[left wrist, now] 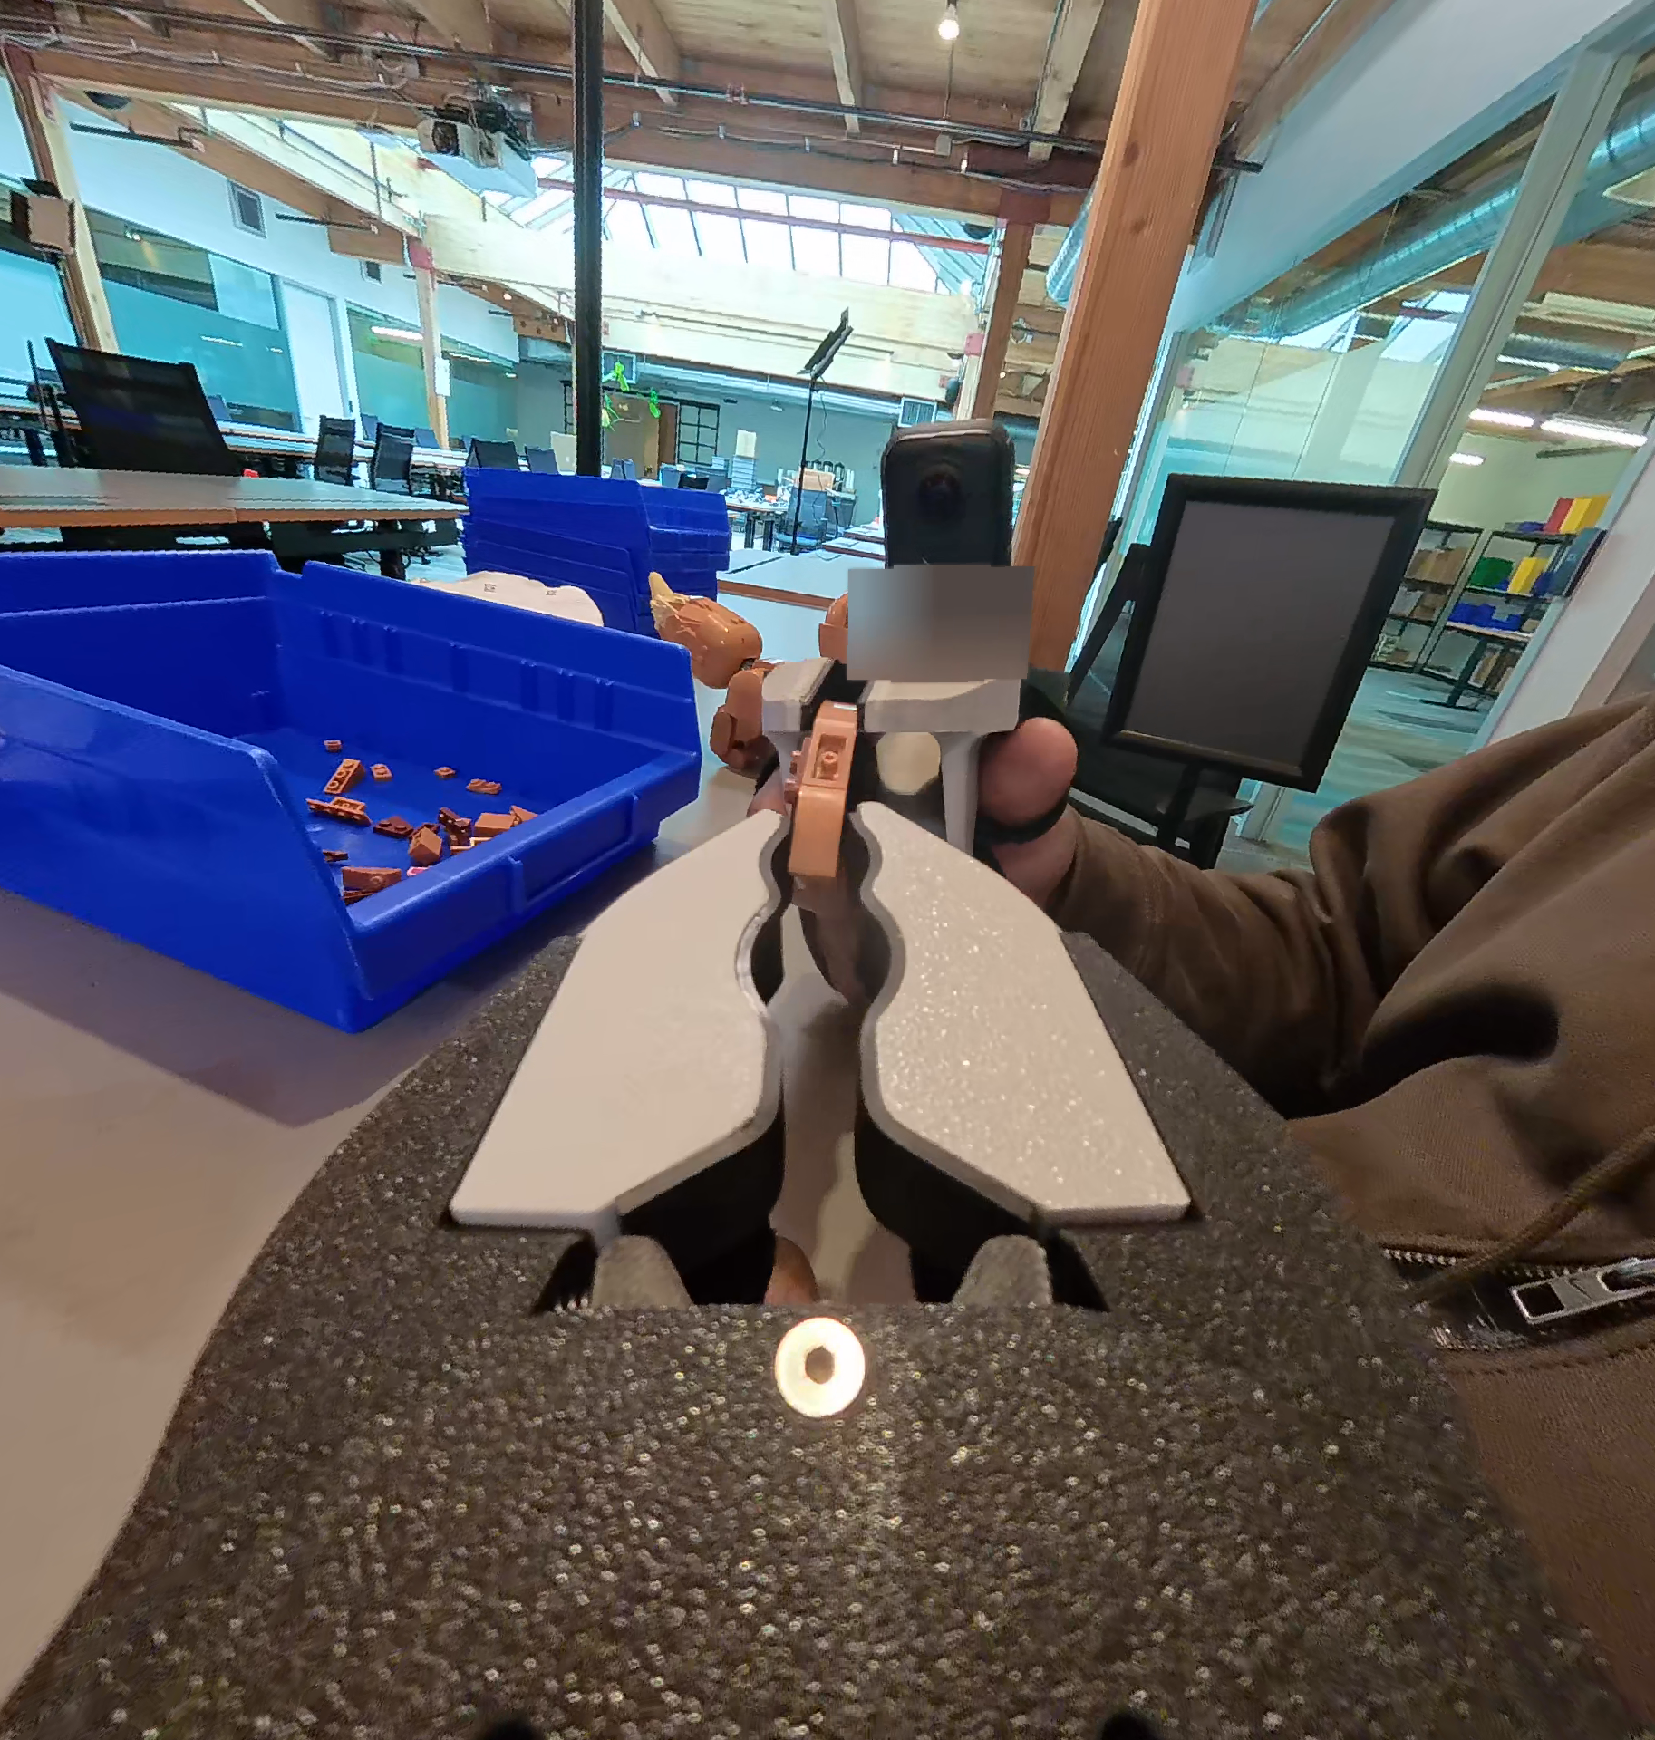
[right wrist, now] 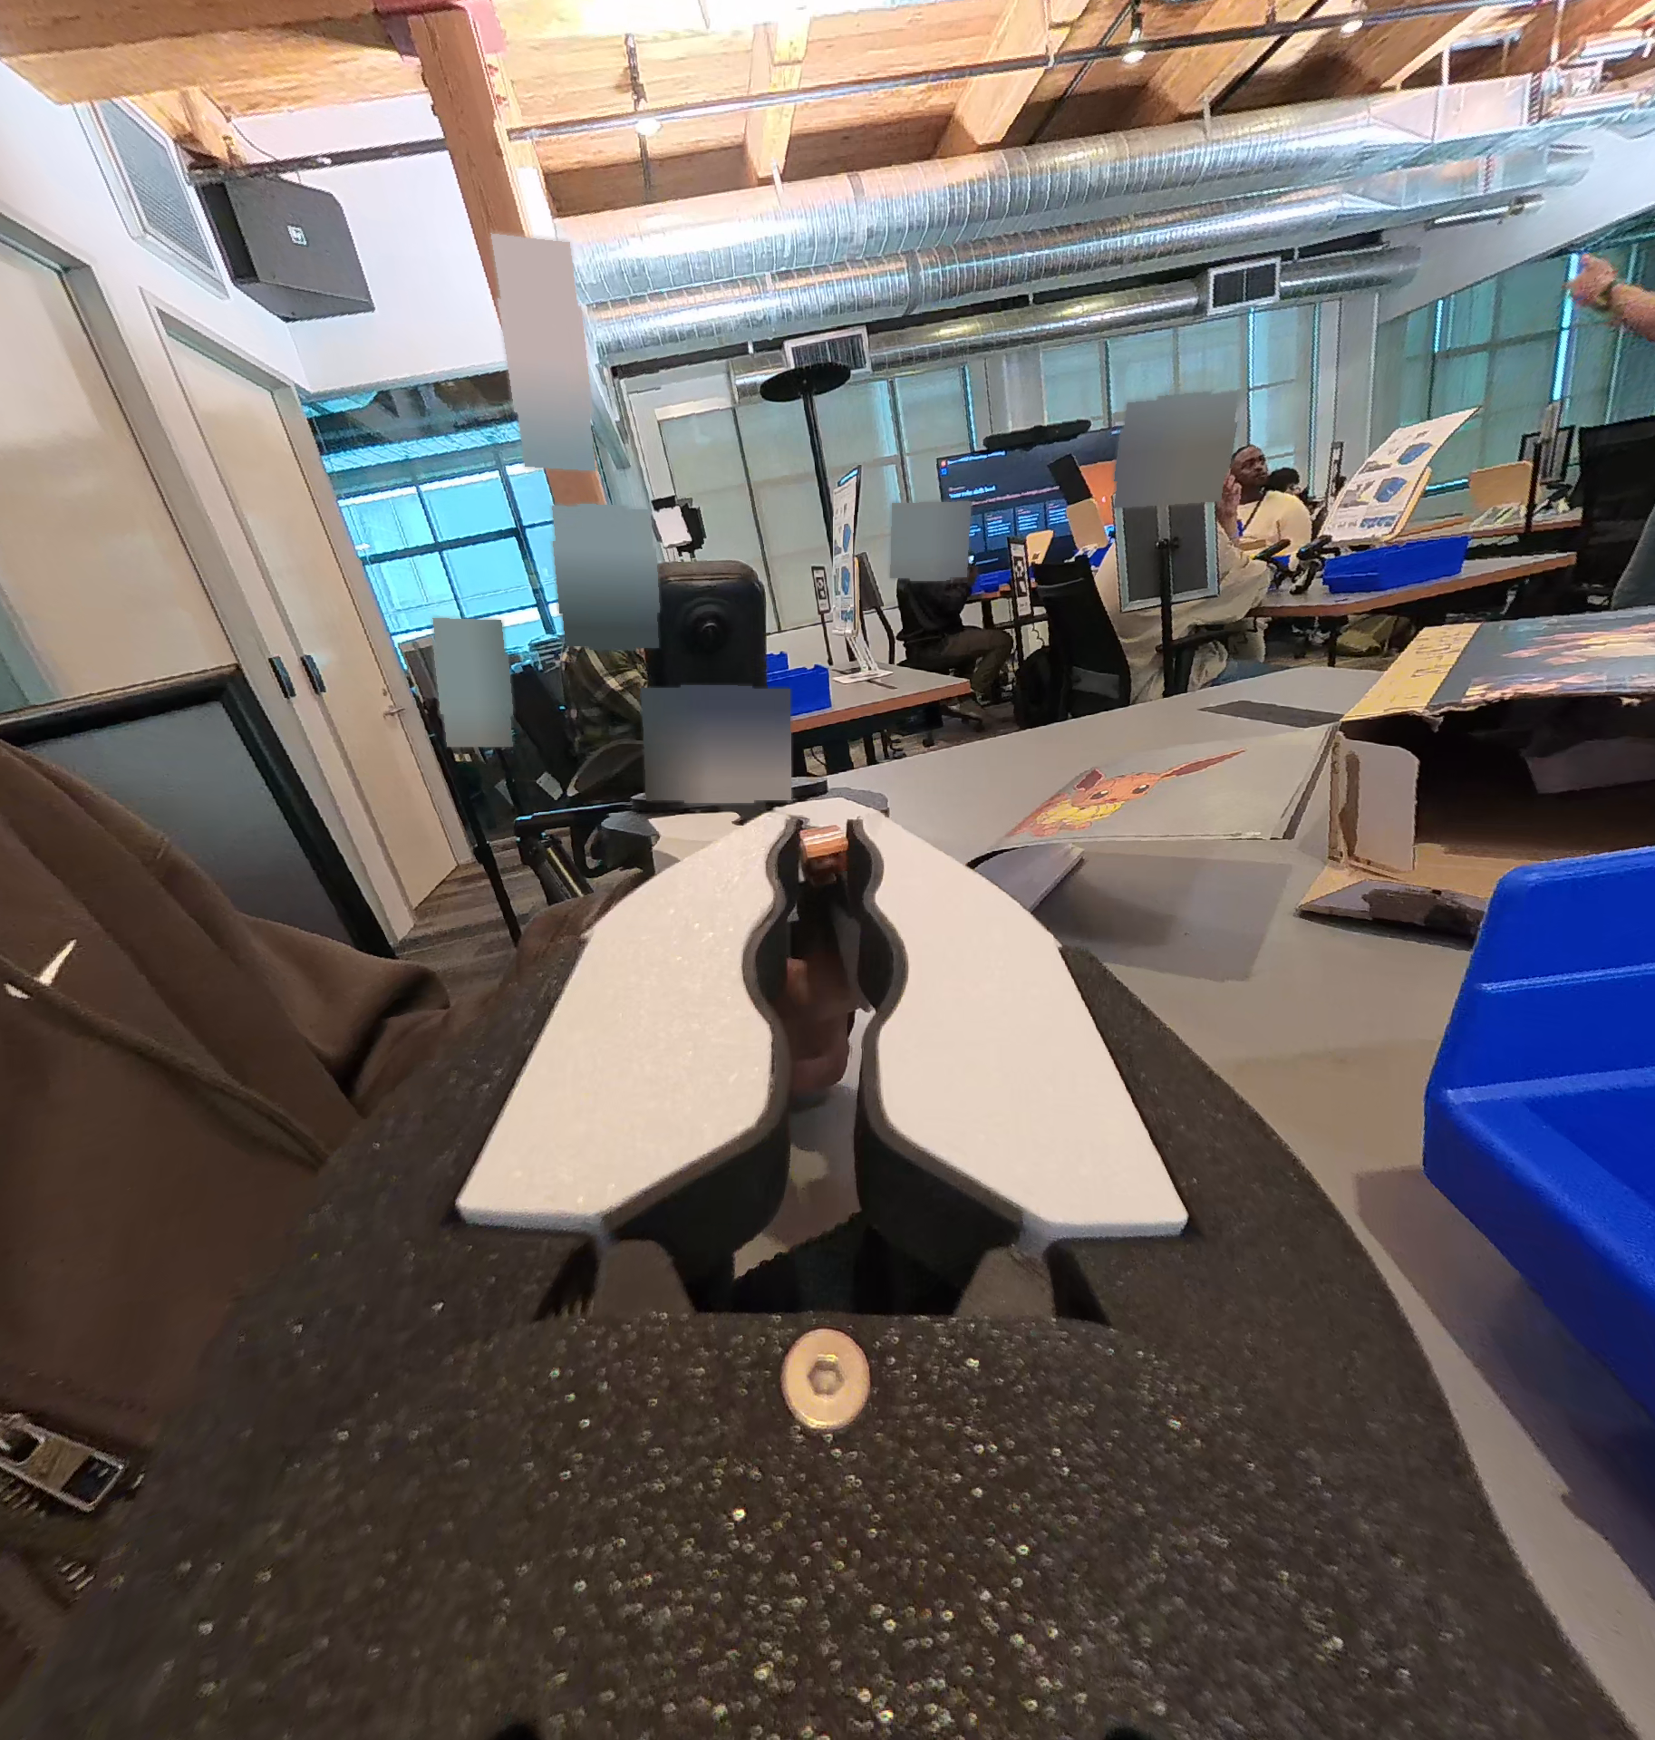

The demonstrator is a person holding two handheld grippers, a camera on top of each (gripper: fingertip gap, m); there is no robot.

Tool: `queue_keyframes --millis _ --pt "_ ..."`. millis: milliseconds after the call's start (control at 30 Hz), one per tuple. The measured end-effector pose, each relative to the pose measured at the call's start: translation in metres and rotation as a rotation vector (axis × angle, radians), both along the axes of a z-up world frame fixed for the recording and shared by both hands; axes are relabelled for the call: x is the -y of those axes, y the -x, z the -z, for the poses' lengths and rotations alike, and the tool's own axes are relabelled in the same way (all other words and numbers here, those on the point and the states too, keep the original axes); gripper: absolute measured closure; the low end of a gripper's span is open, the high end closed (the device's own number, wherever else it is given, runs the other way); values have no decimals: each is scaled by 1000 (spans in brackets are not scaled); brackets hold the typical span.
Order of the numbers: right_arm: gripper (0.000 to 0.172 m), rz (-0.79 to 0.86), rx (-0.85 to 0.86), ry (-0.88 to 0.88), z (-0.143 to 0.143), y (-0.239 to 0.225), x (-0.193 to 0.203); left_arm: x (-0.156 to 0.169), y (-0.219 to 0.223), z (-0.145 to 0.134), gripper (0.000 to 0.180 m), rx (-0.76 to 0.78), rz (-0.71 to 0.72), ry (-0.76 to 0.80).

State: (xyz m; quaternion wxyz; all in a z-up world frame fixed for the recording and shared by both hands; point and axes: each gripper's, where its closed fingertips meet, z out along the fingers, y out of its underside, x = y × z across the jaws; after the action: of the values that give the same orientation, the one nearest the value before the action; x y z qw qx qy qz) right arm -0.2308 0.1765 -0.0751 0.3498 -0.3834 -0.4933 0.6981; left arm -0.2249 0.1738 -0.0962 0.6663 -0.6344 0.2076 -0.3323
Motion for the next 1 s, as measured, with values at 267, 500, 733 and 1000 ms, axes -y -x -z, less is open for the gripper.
queue_keyframes --millis 267,500,733,1000 --pt "163 -2 6 -7 2 1 2 -1 2 -3 170 -21 -30 -30" --pt "161 30 30 -81 7 -1 -2 -2 4 1 171 -174 -110 -73" --pt "160 100 54 -407 14 -12 -4 -6 7 22 171 -418 -180 -49" --pt "159 63 164 -751 47 -10 10 -2 -2 46 171 -628 -133 -32"
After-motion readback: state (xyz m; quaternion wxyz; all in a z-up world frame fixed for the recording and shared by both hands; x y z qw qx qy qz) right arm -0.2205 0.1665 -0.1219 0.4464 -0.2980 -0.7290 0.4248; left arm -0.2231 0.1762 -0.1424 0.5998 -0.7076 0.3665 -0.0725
